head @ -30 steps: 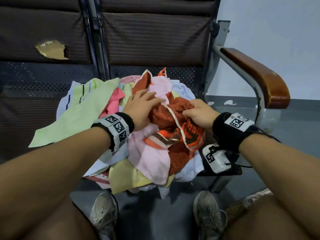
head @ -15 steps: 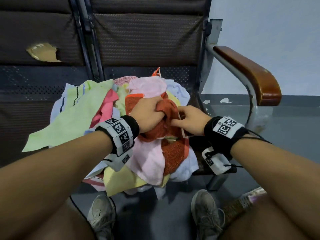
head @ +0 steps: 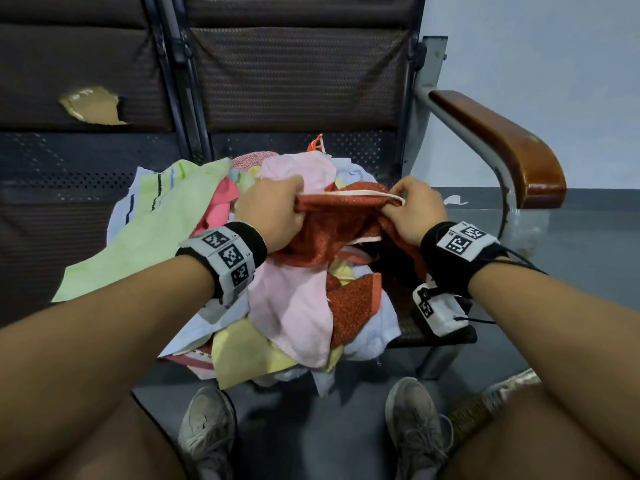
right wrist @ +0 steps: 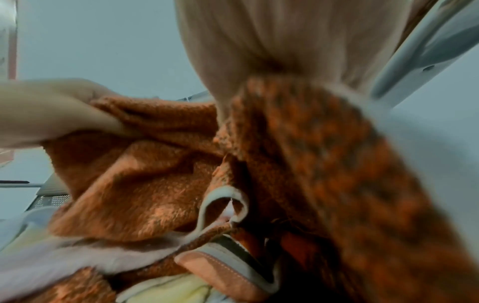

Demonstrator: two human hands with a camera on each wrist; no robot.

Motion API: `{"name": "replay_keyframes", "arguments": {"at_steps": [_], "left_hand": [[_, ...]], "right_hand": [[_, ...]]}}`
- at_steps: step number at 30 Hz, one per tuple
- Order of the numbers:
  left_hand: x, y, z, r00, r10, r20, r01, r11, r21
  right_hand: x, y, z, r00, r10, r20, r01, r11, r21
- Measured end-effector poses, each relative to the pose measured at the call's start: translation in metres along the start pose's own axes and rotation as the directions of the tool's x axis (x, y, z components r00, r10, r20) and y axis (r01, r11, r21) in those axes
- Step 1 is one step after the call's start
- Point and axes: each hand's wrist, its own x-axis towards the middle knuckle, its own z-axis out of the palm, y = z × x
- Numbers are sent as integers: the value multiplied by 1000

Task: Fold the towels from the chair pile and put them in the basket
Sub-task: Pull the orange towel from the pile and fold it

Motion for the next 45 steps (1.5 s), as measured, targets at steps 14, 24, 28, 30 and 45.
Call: {"name": "replay_keyframes", "arguments": {"at_steps": [14, 24, 28, 30, 45], "left_hand": [[-4, 37, -6, 944, -176, 280, 328, 605, -726], [12, 4, -13, 775, -621, 120, 425, 371, -826], [13, 11, -16, 775, -612, 157, 339, 194, -920], [10, 13, -14, 842, -510, 173, 329, 232, -915], [2, 35, -13, 906, -324, 272, 400, 442, -803]], "right_hand": [[-14, -50, 3, 994, -108, -4, 104, 948, 301], [-38, -51, -1, 793, -515, 326, 442, 854, 276], [-38, -51, 0, 705, -490, 512, 522, 848, 93], [-37, -51, 0, 736, -445, 510, 514, 858, 6], [-27, -62, 22, 953, -221, 205, 223, 975, 16]]}}
